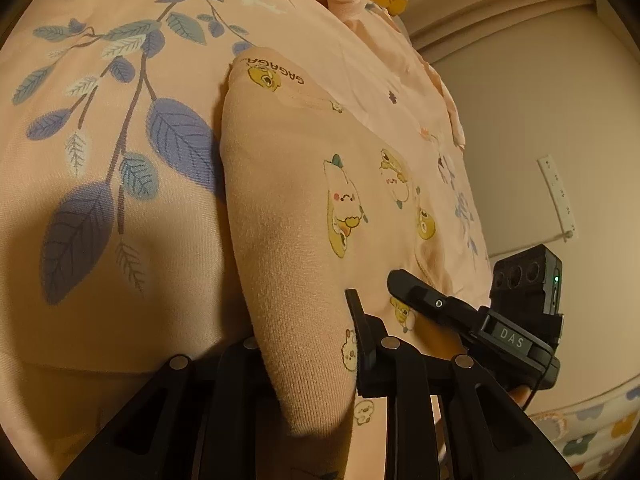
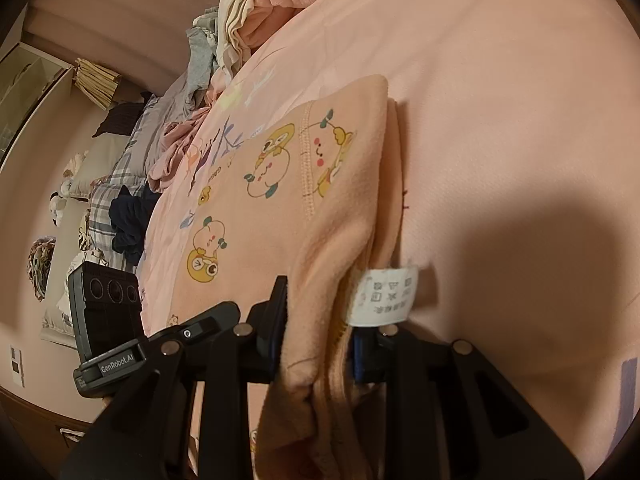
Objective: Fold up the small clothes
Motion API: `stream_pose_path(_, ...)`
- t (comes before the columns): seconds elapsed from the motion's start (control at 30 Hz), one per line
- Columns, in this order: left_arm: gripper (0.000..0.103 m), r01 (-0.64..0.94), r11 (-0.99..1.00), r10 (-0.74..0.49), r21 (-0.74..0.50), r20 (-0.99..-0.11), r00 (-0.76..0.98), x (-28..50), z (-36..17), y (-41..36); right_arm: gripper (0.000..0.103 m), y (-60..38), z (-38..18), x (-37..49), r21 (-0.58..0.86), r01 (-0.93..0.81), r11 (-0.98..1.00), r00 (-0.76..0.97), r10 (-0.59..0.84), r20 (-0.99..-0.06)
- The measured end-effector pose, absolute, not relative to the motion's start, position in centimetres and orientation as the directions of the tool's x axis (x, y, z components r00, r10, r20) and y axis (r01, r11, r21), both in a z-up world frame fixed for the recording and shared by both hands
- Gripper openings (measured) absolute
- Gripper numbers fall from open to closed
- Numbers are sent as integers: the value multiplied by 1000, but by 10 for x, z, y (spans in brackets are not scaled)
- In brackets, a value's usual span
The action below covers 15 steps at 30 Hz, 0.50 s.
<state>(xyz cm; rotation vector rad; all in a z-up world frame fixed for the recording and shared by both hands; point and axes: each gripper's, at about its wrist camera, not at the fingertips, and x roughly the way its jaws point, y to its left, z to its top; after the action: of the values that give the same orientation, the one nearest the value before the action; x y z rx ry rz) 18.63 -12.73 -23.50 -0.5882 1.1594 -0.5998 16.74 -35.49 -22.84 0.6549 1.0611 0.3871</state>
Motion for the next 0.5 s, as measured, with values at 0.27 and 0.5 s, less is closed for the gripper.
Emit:
stream_pose_path(0.27,23,164,723,-683,-671,-662,309,184,-230,-136,24,-355,-227,167,662,8,749,457,586,-669)
stream_pose_path(0.5,20,216,757,-650,-616,-680,339,182,-220,-143,24,-355,-223,163,674,-4,739,484,591,-646)
